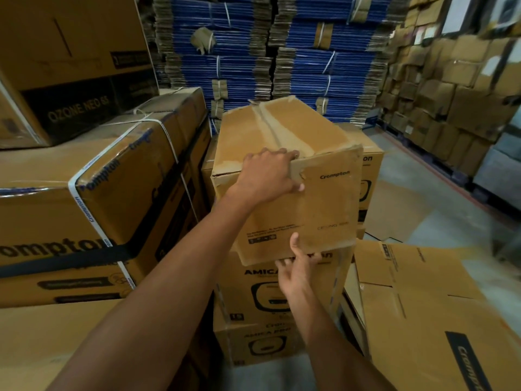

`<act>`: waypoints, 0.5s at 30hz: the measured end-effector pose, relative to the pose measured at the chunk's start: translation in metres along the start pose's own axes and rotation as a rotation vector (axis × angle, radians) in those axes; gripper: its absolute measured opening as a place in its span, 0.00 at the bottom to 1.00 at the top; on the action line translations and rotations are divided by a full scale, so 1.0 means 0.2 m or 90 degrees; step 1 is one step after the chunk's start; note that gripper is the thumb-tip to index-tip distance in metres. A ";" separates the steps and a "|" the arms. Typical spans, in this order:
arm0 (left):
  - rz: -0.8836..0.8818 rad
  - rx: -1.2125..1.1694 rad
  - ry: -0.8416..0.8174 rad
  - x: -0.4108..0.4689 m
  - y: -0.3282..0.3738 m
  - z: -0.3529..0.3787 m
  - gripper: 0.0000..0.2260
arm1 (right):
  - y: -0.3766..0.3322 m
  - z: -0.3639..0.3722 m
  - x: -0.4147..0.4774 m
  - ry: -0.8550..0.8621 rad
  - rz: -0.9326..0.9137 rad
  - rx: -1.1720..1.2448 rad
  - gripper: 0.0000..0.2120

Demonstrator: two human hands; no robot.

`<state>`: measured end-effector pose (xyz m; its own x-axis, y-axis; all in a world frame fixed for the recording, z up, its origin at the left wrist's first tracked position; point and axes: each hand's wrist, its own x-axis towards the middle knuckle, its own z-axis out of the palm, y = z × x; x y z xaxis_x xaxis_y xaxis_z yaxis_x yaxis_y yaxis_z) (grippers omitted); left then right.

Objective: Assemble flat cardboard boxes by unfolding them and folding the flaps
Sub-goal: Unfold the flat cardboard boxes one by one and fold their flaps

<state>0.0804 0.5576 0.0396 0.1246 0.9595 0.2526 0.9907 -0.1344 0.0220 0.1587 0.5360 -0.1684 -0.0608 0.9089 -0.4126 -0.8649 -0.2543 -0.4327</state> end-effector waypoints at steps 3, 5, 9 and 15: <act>-0.048 -0.169 0.040 0.00 0.00 -0.10 0.34 | -0.17 0.05 0.02 -0.041 -0.107 -0.032 0.52; -0.076 -0.280 0.088 -0.01 -0.01 -0.15 0.32 | -0.32 0.10 0.04 -0.057 -0.194 -0.098 0.45; -0.142 -0.578 0.172 -0.04 -0.10 -0.16 0.30 | -0.69 0.28 0.06 -0.078 -0.352 -0.301 0.44; -0.212 -0.998 0.363 -0.10 -0.10 0.09 0.19 | -1.15 0.69 -0.13 -0.139 -0.591 -0.732 0.41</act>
<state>0.0596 0.5458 0.0174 -0.4416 0.8374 0.3222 -0.0771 -0.3932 0.9162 0.2908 0.6166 0.0529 0.1151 0.8921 0.4370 0.2132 0.4075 -0.8880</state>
